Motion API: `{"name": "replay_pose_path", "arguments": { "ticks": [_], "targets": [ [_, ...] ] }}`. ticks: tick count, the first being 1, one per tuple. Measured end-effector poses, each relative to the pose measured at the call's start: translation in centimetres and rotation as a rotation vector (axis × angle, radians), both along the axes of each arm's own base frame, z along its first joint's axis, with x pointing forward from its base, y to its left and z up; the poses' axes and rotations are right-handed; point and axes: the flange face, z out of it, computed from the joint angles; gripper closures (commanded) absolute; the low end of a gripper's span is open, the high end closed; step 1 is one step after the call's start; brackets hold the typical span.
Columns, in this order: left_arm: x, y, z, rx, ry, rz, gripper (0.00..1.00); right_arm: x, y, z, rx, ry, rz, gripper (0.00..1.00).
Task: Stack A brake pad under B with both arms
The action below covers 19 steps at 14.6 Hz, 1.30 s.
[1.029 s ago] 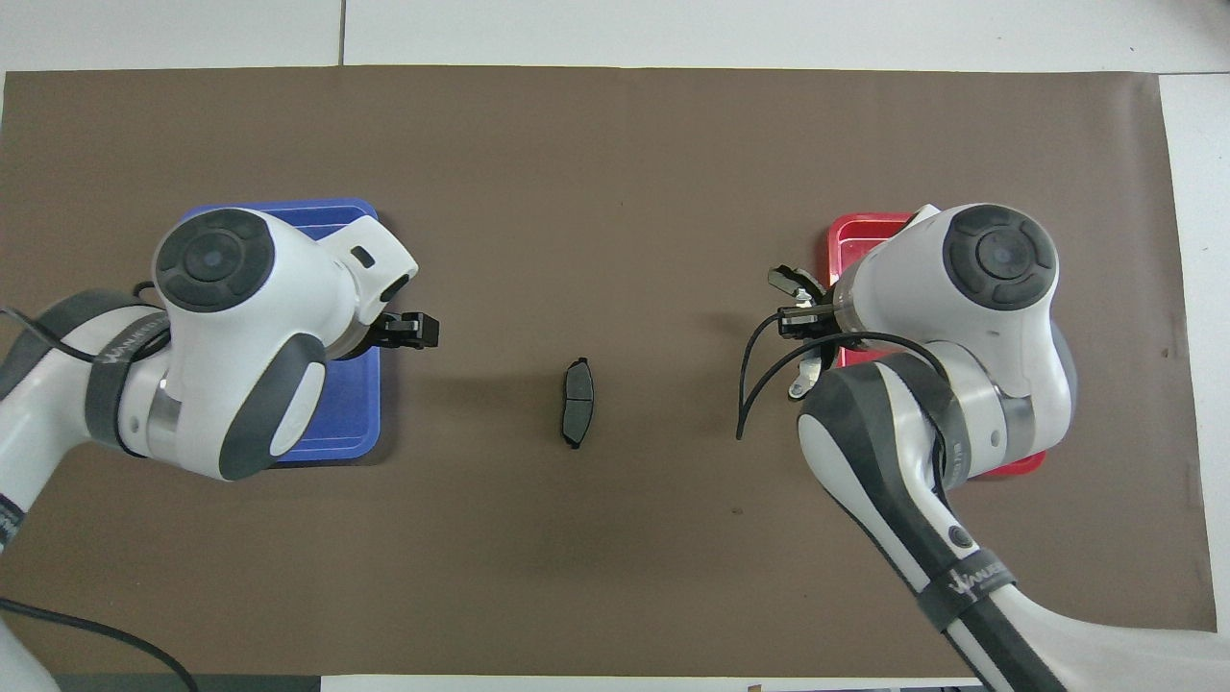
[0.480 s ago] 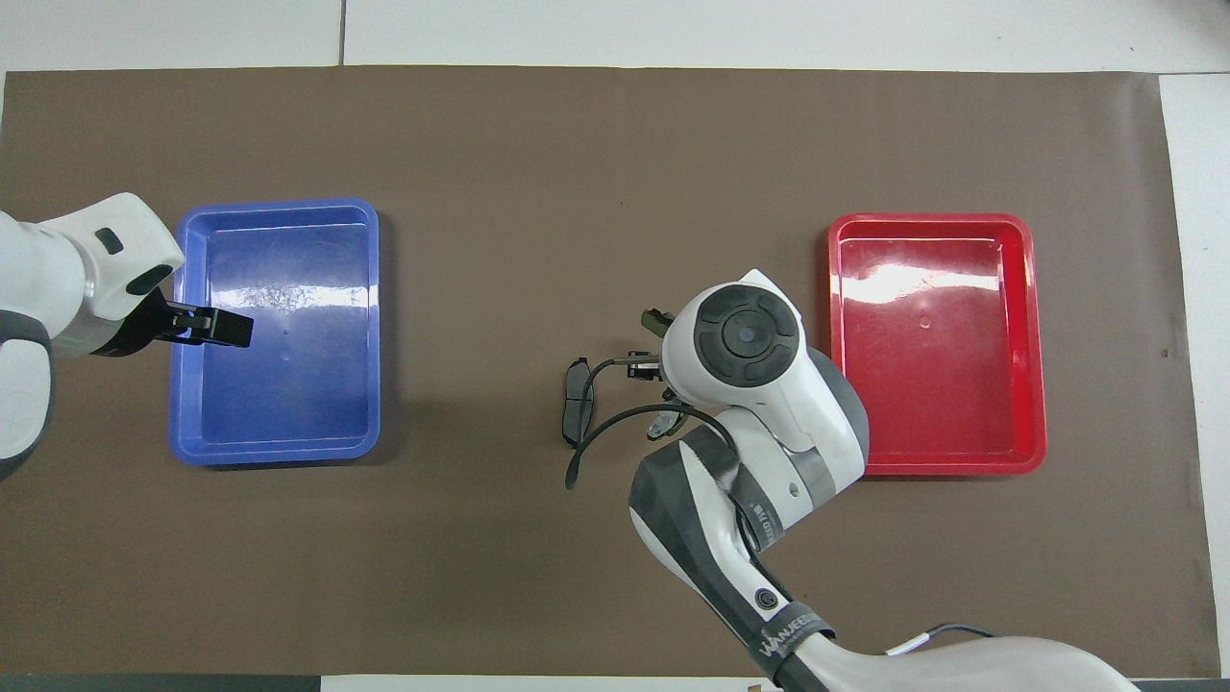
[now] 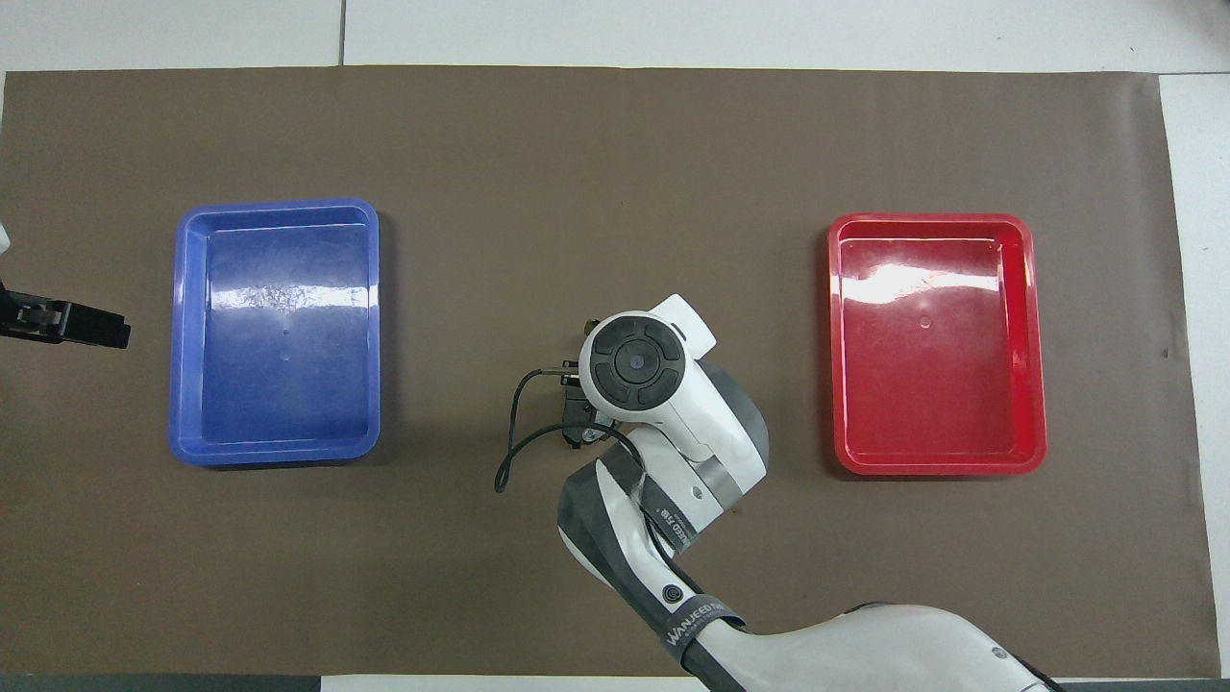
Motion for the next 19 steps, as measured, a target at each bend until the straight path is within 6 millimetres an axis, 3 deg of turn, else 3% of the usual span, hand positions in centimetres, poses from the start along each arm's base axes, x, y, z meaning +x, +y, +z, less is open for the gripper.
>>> {"name": "replay_pose_path", "arguments": {
  "ticks": [6,11,16,19],
  "targets": [
    [-0.3,1.9,0.6,0.000,0.018,0.036,0.02,-1.2,2.0,-1.1,0.003,-0.004,0.015,1.00],
    [-0.2,1.3,0.8,0.001,0.014,0.023,0.01,-1.2,2.0,-1.6,-0.003,0.003,0.015,1.00],
    [0.3,1.1,3.0,0.003,0.003,0.022,0.01,-1.2,2.1,-1.6,0.003,-0.004,0.016,1.00],
    [0.5,1.1,2.8,0.003,0.013,0.026,0.00,-1.4,2.5,-1.5,0.009,-0.011,0.023,1.00]
  ]
}}
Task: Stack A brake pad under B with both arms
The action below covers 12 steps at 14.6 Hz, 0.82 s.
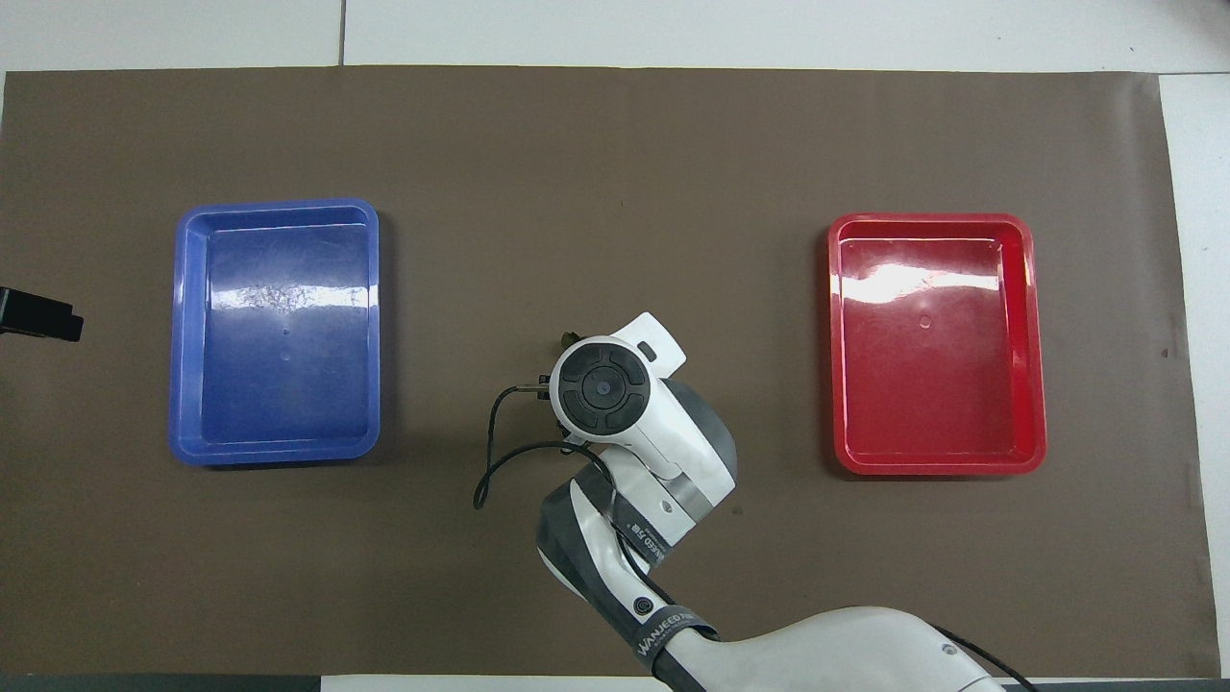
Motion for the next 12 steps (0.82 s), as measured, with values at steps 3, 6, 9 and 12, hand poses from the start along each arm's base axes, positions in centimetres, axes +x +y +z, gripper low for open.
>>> {"name": "replay_pose_path", "arguments": {
  "ticks": [3,6,9,12],
  "targets": [
    [0.11,-0.08,-0.44,0.001,0.011,0.026,0.00,-0.17,0.19,-0.06,-0.001,0.001,0.004,0.91],
    [0.11,-0.16,-0.49,0.001,0.013,0.029,0.00,-0.18,0.17,-0.17,-0.002,0.002,0.004,0.00],
    [0.11,-0.24,-0.49,0.001,0.013,0.028,0.00,-0.25,0.18,-0.39,0.006,-0.008,0.005,0.00],
    [0.11,-0.27,-0.49,0.001,0.013,0.027,0.00,-0.40,0.31,-0.30,0.003,-0.005,0.008,0.00]
  ]
}}
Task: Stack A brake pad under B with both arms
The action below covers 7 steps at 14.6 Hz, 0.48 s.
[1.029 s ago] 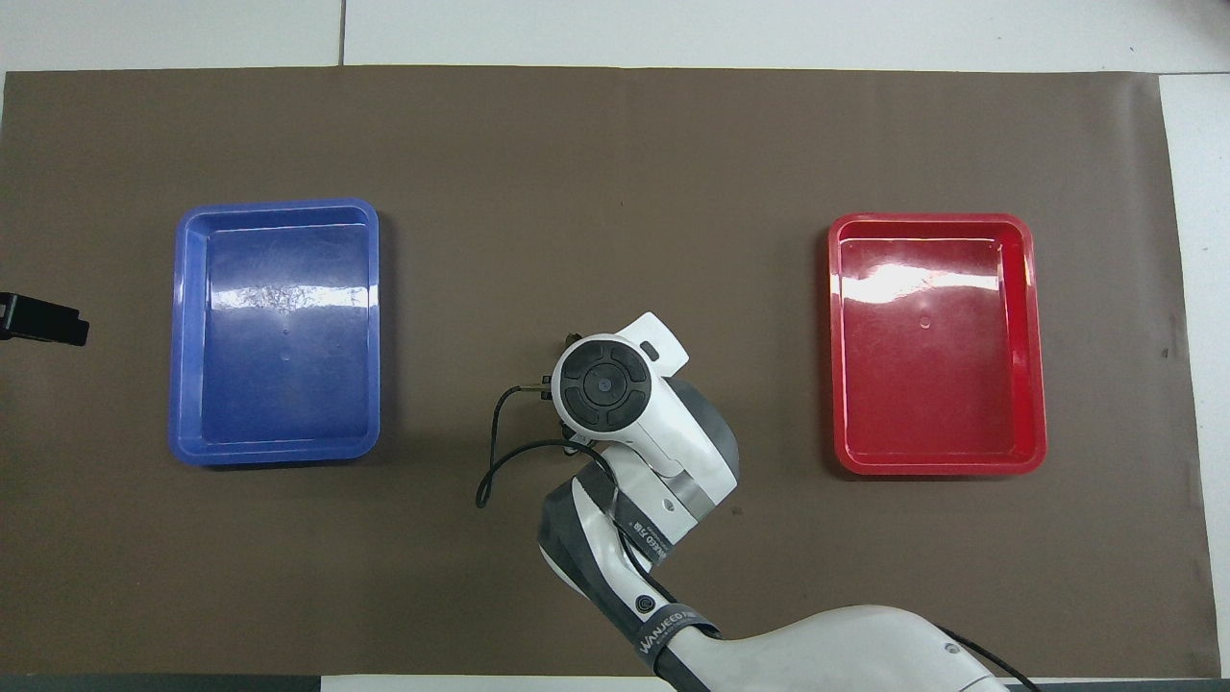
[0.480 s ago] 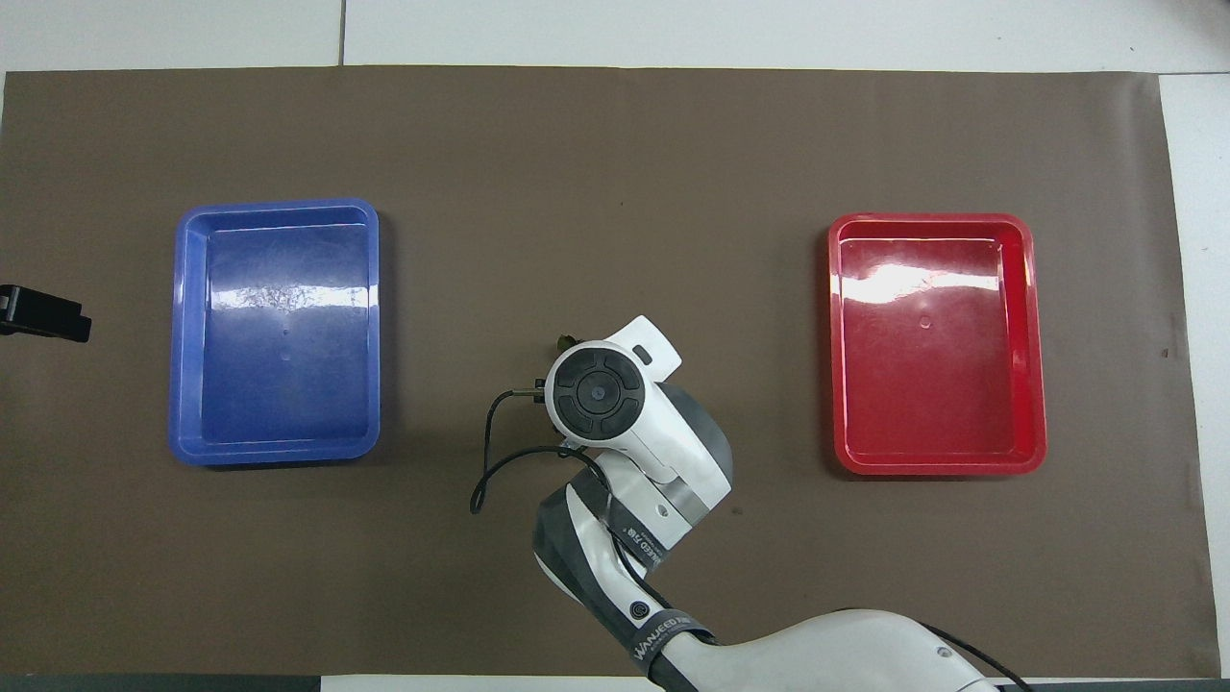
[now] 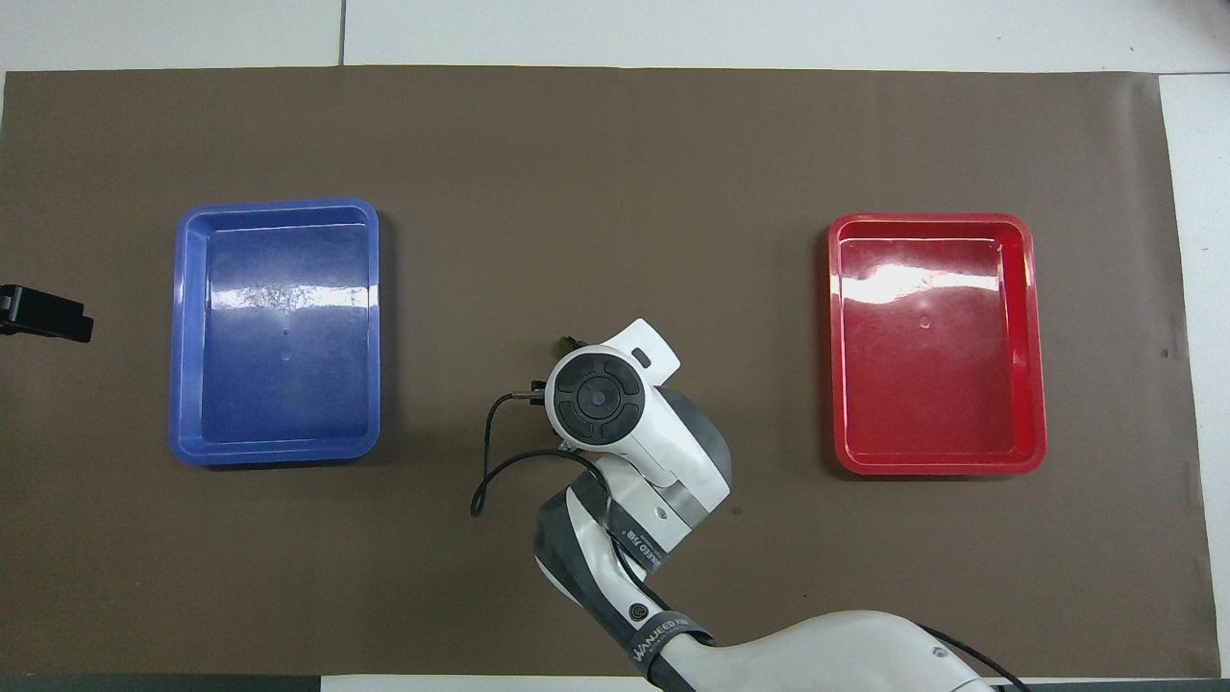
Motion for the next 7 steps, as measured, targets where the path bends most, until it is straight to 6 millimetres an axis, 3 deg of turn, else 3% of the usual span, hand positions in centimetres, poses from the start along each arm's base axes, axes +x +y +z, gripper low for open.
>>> {"name": "replay_pose_path", "arguments": {
  "ticks": [2,3,5,7],
  "targets": [
    [0.0,0.1,0.0,0.000,0.000,0.003,0.00,0.6,-0.7,1.5,0.003,-0.014,-0.012,0.00],
    [0.0,0.2,0.0,0.000,0.000,0.006,0.00,1.5,-2.0,3.3,0.005,-0.030,-0.031,0.00],
    [0.0,0.4,0.0,0.000,0.000,0.010,0.00,4.1,-6.3,7.5,0.010,-0.066,-0.093,0.00],
    [0.0,0.4,0.0,0.000,0.000,0.011,0.00,6.4,-12.5,11.7,-0.001,-0.074,-0.128,0.00]
  ]
}}
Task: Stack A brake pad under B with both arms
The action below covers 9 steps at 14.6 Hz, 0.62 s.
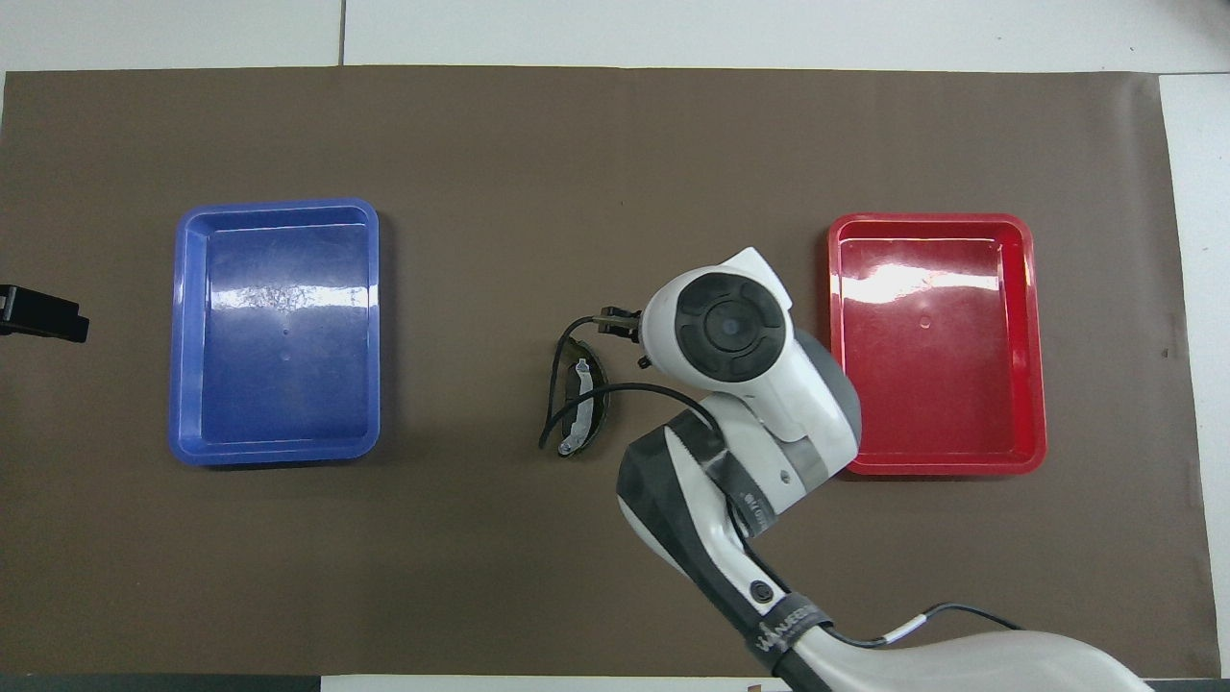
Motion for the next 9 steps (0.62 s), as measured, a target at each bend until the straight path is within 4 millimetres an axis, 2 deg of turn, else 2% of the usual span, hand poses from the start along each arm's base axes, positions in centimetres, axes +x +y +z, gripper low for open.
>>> {"name": "replay_pose_path", "arguments": {
  "ticks": [2,5,7,9],
  "targets": [
    [0.0,0.0,0.0,0.000,0.000,0.000,0.00,1.6,-6.1,3.3,-0.008,-0.007,-0.007,0.00],
    [0.0,0.0,0.0,0.000,0.000,0.000,0.00,2.9,-14.0,6.4,-0.022,-0.016,-0.014,0.00],
    [0.0,0.0,0.0,0.000,0.000,0.000,0.00,2.7,-18.7,7.8,-0.042,0.013,0.021,0.00],
    [0.0,0.0,0.0,0.000,0.000,0.000,0.00,2.1,-22.3,9.2,-0.052,0.038,0.031,0.00]
  ]
}}
